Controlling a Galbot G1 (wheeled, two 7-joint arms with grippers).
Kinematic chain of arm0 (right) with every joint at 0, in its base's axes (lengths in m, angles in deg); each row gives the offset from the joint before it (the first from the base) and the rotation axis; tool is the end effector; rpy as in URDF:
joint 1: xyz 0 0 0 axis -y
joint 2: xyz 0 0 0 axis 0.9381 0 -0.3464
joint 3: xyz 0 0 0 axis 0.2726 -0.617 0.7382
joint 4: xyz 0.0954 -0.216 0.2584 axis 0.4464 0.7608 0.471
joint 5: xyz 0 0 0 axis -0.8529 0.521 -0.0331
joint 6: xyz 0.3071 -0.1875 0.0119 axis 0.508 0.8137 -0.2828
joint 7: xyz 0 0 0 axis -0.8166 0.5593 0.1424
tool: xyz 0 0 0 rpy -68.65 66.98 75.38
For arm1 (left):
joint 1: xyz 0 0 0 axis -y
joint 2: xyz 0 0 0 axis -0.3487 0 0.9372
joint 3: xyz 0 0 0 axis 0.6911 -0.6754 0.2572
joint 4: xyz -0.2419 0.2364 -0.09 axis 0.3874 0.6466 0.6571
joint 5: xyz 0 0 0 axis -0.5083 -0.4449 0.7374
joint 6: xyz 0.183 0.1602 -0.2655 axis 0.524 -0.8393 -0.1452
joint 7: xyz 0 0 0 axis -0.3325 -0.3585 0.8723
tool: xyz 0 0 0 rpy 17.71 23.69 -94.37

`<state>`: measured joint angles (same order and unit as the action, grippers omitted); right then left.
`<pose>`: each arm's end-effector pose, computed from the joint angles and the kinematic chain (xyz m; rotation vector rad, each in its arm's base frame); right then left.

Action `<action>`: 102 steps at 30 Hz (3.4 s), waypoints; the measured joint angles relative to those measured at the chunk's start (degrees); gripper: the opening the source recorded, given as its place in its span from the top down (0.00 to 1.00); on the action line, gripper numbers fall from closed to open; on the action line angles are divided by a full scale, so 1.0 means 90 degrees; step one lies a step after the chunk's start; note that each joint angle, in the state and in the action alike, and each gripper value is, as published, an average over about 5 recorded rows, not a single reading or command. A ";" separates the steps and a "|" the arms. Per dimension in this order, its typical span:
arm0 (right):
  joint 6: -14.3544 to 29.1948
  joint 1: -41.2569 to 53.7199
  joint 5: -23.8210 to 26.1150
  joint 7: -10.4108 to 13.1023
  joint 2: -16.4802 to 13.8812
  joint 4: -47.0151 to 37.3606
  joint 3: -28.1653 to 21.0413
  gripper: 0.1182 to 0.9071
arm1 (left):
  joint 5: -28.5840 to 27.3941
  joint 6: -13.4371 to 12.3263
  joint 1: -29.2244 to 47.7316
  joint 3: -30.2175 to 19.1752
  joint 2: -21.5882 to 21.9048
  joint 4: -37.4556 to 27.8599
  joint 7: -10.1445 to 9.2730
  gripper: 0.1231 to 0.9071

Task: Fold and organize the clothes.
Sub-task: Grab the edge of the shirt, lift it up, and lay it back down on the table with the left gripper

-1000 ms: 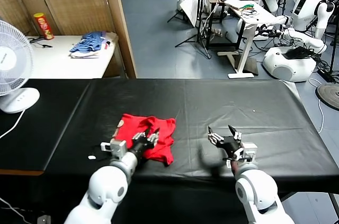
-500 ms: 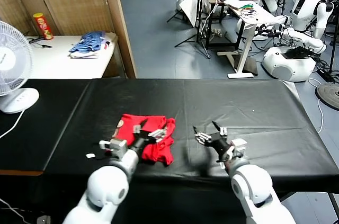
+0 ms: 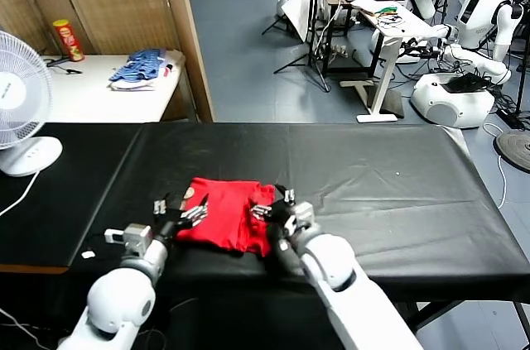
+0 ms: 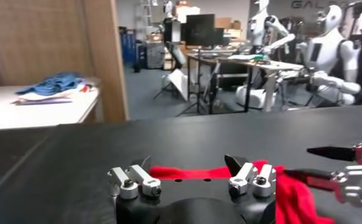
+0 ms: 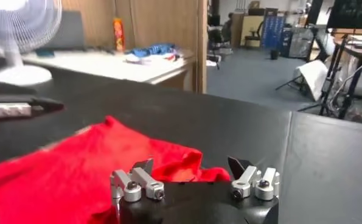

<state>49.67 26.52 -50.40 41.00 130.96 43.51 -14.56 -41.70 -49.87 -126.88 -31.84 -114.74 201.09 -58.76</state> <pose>0.3443 0.1148 -0.2908 0.6169 -2.7267 0.3086 0.2537 0.0520 -0.2502 -0.1804 -2.8395 -0.0423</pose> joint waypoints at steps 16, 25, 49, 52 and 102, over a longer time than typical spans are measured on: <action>0.0305 -0.0778 -0.0454 0.0256 -0.0132 0.1093 0.0759 0.14 | 0.1781 -0.0202 0.0430 0.0511 0.0040 -0.0992 0.0381 0.14; 0.0349 -0.1641 -0.1163 0.0187 -0.0407 0.2127 0.1611 0.14 | 0.3775 -0.0008 0.0624 0.0666 0.0180 -0.1731 0.0630 0.14; 0.0187 -0.2011 -0.0794 0.0296 -0.0223 0.2458 0.1885 0.14 | 0.4067 0.0035 0.0650 0.0629 0.0085 -0.1891 0.0453 0.97; 0.0033 -0.2081 -0.0545 0.0413 -0.0176 0.2472 0.1944 0.14 | 0.3369 -0.0003 0.0583 0.0643 0.0133 -0.1728 0.0378 0.98; -0.0859 -0.1834 -0.2254 0.0273 -0.0397 0.2170 0.1536 0.14 | -0.1196 -0.1082 -0.0057 -0.1109 0.0664 0.0097 0.0571 0.36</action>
<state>41.93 10.02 -70.69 43.46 127.38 63.05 -0.74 -52.46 -59.61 -127.39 -41.82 -108.76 201.96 -53.62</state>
